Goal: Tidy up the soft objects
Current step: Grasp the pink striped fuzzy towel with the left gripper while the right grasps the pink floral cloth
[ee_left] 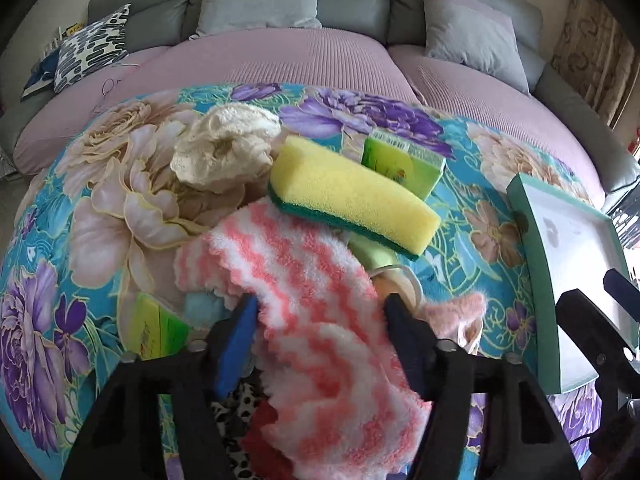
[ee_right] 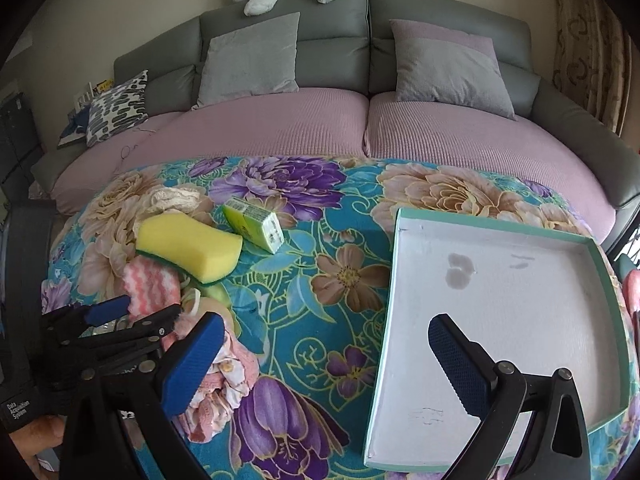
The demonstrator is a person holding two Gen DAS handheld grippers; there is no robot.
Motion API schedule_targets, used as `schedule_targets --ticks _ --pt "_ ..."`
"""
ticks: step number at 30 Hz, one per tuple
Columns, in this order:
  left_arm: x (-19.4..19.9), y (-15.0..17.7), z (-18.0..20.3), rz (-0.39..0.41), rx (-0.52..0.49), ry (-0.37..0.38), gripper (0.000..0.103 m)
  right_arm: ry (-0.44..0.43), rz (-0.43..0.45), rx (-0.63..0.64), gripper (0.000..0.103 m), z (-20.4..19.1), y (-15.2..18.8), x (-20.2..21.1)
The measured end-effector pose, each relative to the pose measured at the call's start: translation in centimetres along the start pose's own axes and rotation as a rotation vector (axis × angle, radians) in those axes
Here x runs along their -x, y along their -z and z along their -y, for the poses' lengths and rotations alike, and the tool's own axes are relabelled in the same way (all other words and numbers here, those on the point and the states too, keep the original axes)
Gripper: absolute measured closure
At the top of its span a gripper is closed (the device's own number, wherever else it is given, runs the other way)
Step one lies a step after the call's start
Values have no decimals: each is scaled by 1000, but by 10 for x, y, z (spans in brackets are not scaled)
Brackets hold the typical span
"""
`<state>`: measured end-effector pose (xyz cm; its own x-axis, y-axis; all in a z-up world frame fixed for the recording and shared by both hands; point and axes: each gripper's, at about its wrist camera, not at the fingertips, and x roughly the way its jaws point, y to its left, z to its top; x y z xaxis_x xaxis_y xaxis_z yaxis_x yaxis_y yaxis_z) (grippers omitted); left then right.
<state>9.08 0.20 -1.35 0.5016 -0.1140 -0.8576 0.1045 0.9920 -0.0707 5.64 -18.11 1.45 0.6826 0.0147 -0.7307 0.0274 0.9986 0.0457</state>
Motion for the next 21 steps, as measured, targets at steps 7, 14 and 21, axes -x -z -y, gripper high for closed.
schedule_targets --ticks 7,14,21 --pt "4 7 -6 12 9 35 76 -4 -15 -34 0 10 10 -2" --pt "16 11 -12 57 32 68 88 -13 -9 -29 0 7 19 2" --pt "45 9 -20 142 69 104 89 -112 4 -22 0 -3 22 2"
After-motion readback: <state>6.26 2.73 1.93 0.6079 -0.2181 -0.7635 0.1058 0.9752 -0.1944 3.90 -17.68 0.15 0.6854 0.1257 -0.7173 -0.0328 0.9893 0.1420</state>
